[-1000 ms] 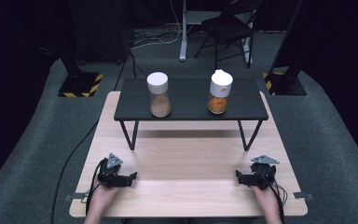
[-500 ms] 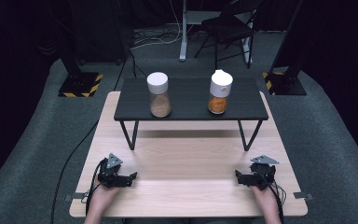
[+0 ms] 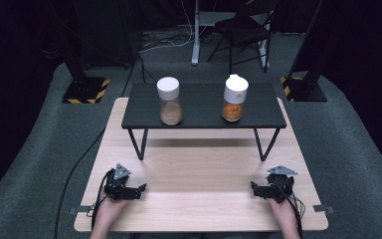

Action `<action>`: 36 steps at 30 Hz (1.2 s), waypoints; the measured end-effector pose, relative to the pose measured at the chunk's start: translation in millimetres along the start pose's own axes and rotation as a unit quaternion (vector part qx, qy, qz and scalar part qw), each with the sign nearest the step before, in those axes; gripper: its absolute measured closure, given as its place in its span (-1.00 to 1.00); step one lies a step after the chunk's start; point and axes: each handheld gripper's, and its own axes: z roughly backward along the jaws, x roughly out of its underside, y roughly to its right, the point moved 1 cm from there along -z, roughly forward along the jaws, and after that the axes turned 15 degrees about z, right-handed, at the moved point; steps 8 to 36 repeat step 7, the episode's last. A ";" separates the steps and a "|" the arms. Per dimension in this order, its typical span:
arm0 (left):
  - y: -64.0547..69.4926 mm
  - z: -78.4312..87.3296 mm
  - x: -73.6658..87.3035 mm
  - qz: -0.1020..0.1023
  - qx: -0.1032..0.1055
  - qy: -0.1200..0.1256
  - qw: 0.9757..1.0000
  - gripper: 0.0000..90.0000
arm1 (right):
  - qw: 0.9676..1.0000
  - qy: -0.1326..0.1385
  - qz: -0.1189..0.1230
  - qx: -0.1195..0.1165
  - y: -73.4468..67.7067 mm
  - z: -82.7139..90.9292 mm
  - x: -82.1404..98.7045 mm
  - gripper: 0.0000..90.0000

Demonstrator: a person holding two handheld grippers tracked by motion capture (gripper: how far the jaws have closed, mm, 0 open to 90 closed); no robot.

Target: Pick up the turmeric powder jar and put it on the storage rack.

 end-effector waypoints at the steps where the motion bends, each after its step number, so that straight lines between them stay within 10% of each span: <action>1: 0.0 0.0 0.0 0.000 0.000 0.000 1.000 -0.85 | 1.000 0.000 0.000 0.000 0.0 -0.1 -0.1 -1.00; 36: 0.2 -0.2 -0.3 0.000 -0.001 0.000 1.000 -0.85 | 1.000 0.000 0.000 0.000 0.0 -0.1 -0.1 -1.00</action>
